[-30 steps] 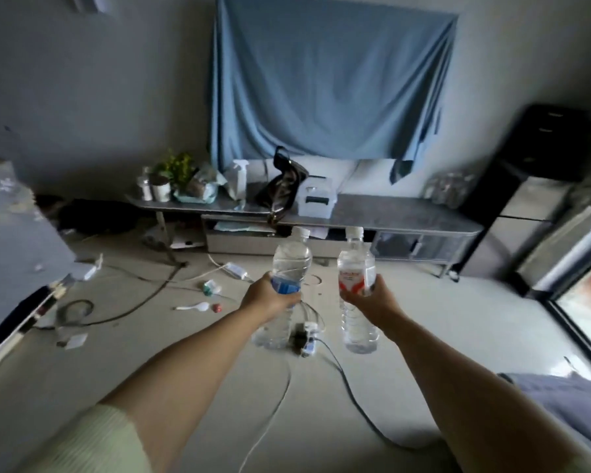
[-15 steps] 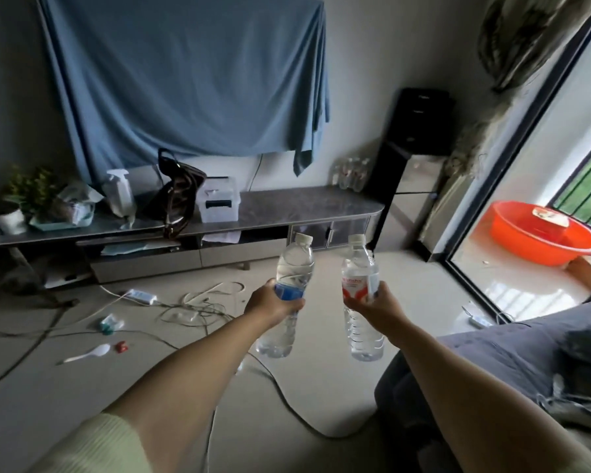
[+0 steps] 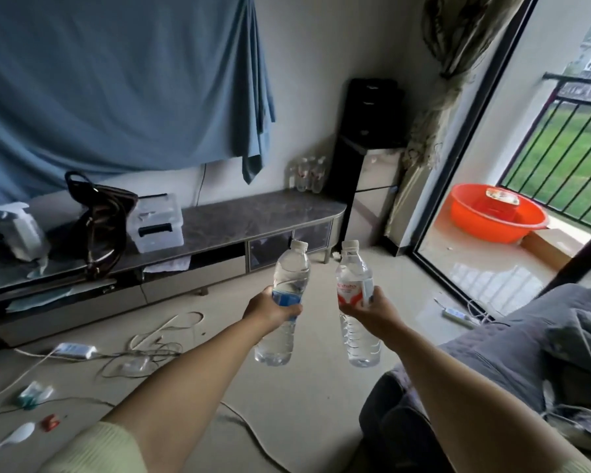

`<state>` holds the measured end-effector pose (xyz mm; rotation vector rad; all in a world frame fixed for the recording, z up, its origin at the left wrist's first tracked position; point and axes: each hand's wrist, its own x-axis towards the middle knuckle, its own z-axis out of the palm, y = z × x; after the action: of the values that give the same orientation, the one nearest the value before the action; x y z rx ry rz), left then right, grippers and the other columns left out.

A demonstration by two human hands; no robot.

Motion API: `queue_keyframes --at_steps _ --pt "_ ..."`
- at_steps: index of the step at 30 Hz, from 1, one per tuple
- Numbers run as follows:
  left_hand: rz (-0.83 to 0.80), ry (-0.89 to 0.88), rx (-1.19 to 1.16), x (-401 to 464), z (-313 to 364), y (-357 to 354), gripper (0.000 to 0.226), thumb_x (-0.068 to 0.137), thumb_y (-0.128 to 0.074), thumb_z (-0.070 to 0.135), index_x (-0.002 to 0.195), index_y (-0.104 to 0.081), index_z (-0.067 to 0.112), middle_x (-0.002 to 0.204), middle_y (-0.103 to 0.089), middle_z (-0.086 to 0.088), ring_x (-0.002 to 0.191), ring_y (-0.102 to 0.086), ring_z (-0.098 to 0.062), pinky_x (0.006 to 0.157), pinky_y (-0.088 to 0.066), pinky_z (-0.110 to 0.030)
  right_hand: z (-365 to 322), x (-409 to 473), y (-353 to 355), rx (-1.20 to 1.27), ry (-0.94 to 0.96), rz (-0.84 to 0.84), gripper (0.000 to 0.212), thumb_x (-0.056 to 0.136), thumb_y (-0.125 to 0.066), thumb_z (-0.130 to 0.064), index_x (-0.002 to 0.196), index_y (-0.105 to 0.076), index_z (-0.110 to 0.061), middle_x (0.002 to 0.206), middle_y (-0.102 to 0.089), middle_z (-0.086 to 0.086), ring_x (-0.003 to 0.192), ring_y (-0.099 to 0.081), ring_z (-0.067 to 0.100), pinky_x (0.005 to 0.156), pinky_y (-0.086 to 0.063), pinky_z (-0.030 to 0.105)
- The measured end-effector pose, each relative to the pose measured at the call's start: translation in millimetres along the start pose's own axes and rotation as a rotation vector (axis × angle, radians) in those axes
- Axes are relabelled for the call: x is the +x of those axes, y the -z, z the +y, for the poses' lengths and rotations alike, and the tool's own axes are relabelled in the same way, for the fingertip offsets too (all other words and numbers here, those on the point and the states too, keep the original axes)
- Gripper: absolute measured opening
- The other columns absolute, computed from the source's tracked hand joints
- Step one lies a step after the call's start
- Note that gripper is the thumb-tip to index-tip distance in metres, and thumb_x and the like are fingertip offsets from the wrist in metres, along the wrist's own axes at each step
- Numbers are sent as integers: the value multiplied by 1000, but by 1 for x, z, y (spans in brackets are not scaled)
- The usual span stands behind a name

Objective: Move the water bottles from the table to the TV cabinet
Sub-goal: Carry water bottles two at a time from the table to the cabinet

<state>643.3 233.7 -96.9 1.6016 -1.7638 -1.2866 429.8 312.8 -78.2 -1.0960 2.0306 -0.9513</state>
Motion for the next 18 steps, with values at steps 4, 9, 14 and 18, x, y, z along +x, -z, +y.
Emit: queue_keyframes --at_steps 4,9,14,18 --pt "-55 1 6 69 19 -1 45 65 -78 46 101 -56 29 95 -64 5 85 -60 -16 73 -44 -27 -12 60 2 -1 -45 18 58 71 -81 -40 113 -51 -14 100 -65 4 93 -63 24 86 -52 40" --pt "-97 -47 71 157 49 2 46 64 -78 42 103 -61 24 95 -67 3 87 -62 -18 74 -48 -29 -30 128 7 28 -62 71 52 72 -81 -38 110 -56 -12 98 -68 7 92 -66 25 86 -53 43" --pt "-144 -47 57 212 72 -8 42 63 -76 40 98 -59 26 92 -66 3 86 -62 -18 76 -50 -31 -32 175 20 26 -114 111 54 72 -82 -36 110 -52 -13 100 -66 5 91 -64 23 82 -52 37" --pt "-162 -64 70 261 90 -21 37 63 -77 42 90 -56 30 89 -66 5 84 -62 -16 73 -47 -28 -31 225 30 21 -131 123 52 72 -82 -36 109 -52 -14 99 -66 6 91 -64 23 83 -51 37"
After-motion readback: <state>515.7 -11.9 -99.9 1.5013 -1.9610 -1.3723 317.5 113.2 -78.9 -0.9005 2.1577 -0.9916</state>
